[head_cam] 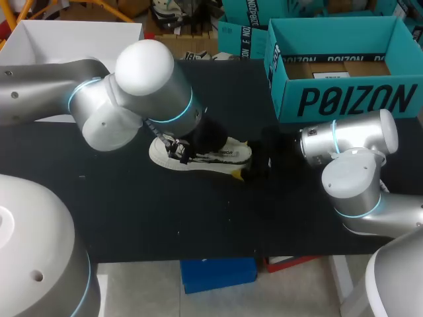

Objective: Take the shoe out of the shoebox, open the shoe tongue, remove and reinsert the insole, then place the shoe into the shoebox

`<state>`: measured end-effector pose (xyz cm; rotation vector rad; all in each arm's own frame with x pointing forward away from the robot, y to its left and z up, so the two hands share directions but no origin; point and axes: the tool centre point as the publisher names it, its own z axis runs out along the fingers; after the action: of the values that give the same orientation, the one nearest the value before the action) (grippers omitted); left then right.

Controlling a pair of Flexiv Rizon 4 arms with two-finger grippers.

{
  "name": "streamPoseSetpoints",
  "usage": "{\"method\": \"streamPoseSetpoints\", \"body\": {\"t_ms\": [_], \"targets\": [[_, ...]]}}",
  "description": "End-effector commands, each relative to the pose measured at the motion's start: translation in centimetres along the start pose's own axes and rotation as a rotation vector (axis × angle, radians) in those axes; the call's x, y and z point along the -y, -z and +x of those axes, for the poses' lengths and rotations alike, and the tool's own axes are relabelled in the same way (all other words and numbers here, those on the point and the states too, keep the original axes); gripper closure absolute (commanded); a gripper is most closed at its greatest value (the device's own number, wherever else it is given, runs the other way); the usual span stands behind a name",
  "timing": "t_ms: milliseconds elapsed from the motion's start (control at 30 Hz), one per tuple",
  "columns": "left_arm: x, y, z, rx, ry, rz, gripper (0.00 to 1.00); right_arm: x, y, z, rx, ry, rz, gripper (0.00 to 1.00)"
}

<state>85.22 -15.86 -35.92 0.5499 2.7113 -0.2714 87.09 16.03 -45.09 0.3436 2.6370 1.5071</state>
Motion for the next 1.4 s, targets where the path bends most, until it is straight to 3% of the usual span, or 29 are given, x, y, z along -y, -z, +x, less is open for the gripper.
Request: {"method": "streamPoseSetpoints", "body": {"t_ms": [33,100,200,467,567,1067,1200,1400], "targets": [[0.0,1.2,-0.3,-0.040,-0.012,0.007,1.00,0.3,-0.6,0.0,0.001,-0.002,0.004,1.00],[0.1,1.6,-0.6,-0.072,-0.011,0.014,1.00,0.3,-0.6,0.0,0.001,-0.002,0.004,1.00],[0.4,2.0,-1.5,-0.218,-0.017,0.047,1.00,0.3,-0.6,0.0,0.001,-0.002,0.004,1.00],[1.3,4.5,-2.8,-0.440,-0.028,0.033,1.00,0.3,-0.6,0.0,0.001,-0.002,0.004,1.00],[2.1,5.2,-2.4,-0.428,-0.069,0.018,1.00,0.3,-0.6,0.0,0.001,-0.002,0.004,1.00],[2.1,5.2,-2.4,-0.428,-0.069,0.018,1.00,0.3,-0.6,0.0,0.001,-0.002,0.004,1.00],[2.2,3.5,-2.5,-0.506,-0.060,0.011,1.00,0.3,-0.6,0.0,0.001,-0.002,0.004,1.00],[1.5,3.1,-3.2,-0.576,-0.004,0.008,1.00,0.3,-0.6,0.0,0.001,-0.002,0.004,1.00]]}}
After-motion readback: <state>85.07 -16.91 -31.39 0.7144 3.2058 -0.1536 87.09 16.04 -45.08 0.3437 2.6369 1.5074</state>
